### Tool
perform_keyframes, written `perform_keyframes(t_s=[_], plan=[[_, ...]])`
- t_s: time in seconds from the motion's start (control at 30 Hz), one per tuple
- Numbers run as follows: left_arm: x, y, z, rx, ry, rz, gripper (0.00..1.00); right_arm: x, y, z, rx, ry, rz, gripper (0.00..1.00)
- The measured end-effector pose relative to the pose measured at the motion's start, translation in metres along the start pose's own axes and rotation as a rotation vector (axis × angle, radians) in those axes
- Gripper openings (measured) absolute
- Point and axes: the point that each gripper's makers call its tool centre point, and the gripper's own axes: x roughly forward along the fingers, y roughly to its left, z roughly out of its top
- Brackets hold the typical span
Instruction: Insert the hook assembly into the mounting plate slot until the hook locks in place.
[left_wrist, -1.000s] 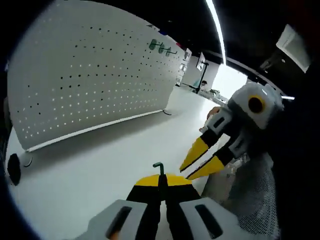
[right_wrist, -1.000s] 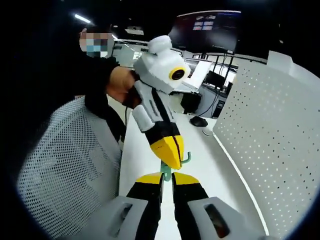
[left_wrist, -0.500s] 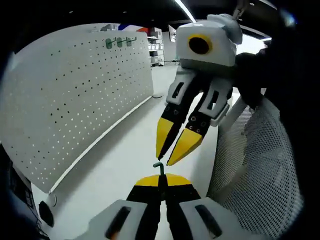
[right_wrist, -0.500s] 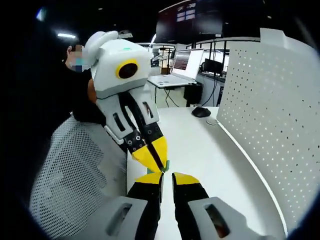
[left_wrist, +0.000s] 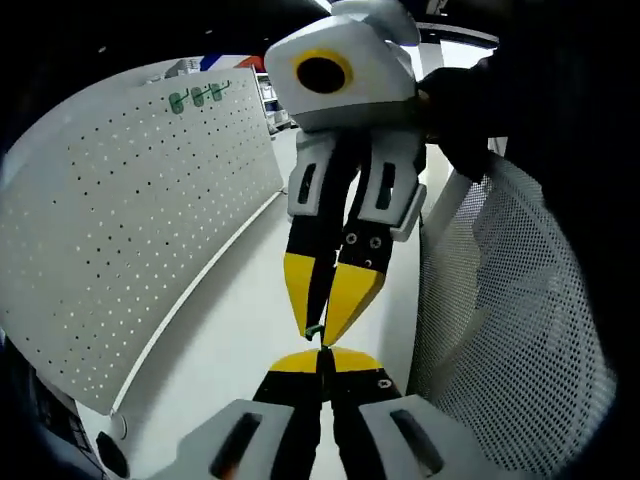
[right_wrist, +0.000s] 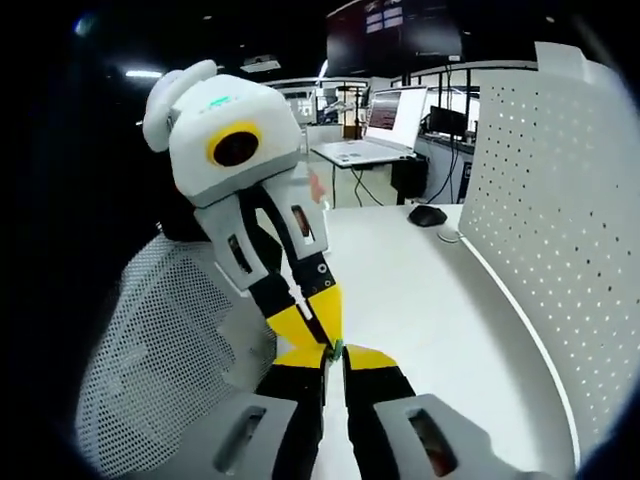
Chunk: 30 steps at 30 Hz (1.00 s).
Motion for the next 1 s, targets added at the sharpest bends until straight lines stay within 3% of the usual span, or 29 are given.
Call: perform_keyframes(t_s=[0.23, 0.47, 0.53, 0.67, 0.8, 0.87, 1.0], plan=[[-0.001, -0.001, 0.001, 0.019, -0.016, 0.0, 0.01, -0.001, 0.004, 0.0, 0.064, 0.009, 0.022, 0.01], [-0.002, 0.008, 0.004, -0.007, -0.094, 0.025, 0.07, -0.008, -0.005, 0.005, 0.089, -0.022, -0.016, 0.0], [-0.002, 0.011, 0.002, -0.045, -0.1, 0.036, 0.15, -0.011, -0.008, 0.006, 0.097, -0.029, -0.027, 0.0], [-0.008, 0.017, 0.003, -0.157, -0.16, 0.037, 0.23, -0.017, -0.014, 0.005, 0.115, -0.042, -0.046, 0.0], [-0.011, 0.021, -0.002, -0.33, -0.237, -0.004, 0.33, -0.021, -0.015, 0.009, 0.128, -0.067, -0.056, 0.0], [-0.011, 0.021, -0.004, -0.388, -0.272, -0.033, 0.33, -0.022, -0.015, 0.012, 0.135, -0.082, -0.053, 0.0], [-0.014, 0.021, 0.006, -0.47, -0.384, -0.085, 0.3, -0.025, -0.015, 0.024, 0.158, -0.133, -0.042, 0.0]])
